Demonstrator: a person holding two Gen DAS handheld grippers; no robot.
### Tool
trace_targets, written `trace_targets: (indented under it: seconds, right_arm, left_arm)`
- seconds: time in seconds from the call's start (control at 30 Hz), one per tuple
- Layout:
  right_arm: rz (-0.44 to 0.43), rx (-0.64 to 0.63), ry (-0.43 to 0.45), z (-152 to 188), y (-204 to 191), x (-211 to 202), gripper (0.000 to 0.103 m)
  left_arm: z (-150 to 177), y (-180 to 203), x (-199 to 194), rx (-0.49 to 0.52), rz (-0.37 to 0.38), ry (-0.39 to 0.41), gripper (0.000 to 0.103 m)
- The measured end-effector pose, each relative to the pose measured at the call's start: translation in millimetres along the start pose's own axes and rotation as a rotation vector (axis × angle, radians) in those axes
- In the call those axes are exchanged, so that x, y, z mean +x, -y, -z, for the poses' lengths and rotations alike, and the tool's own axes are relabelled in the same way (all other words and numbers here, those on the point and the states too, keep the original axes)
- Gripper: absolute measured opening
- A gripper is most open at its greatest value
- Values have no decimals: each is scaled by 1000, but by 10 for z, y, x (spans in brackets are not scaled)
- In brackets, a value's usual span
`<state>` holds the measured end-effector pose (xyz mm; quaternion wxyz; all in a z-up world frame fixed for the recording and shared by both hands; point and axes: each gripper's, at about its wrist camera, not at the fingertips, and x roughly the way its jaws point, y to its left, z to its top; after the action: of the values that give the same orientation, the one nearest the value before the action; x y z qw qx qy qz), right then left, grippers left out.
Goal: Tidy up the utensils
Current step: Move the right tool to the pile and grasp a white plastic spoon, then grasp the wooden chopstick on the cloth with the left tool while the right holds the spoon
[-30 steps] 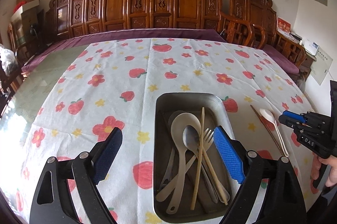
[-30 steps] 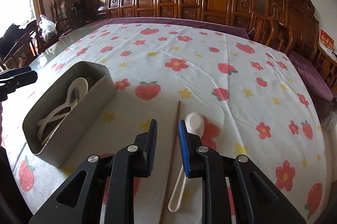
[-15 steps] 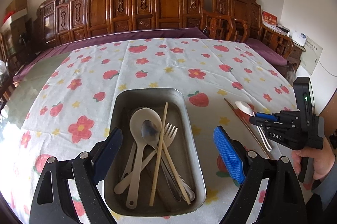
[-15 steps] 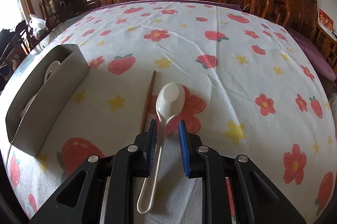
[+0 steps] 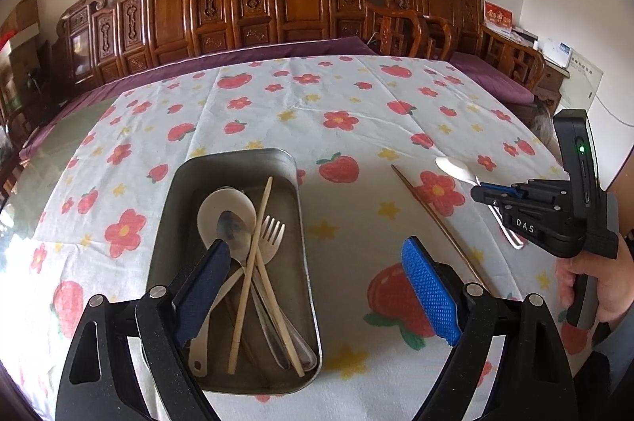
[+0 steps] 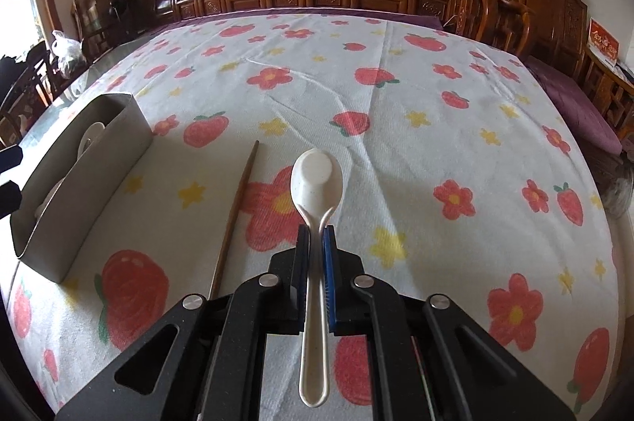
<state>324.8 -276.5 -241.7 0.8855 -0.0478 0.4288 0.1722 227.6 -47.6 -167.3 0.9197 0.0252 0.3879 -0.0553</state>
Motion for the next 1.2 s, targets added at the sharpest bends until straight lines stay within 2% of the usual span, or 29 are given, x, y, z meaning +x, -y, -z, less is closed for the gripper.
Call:
trace_targets:
  seconds: [0.43,0.87,1.07,1.2]
  right_arm:
    - [-58,51,56,-46,244,-217,8]
    - [-84,91,100,-98,393,-346,8]
    - [-89,90,100,-100,401,-342,8]
    - [-88,84,97,-98,385,-348,8]
  left_arm:
    - [-78,647,282,37,50,-60,85]
    - [-50,981,856,45,74,-164,84]
    - [-36,1126,995,75,93,-185,69]
    - [-3,1179,1055,79,119,-204,55]
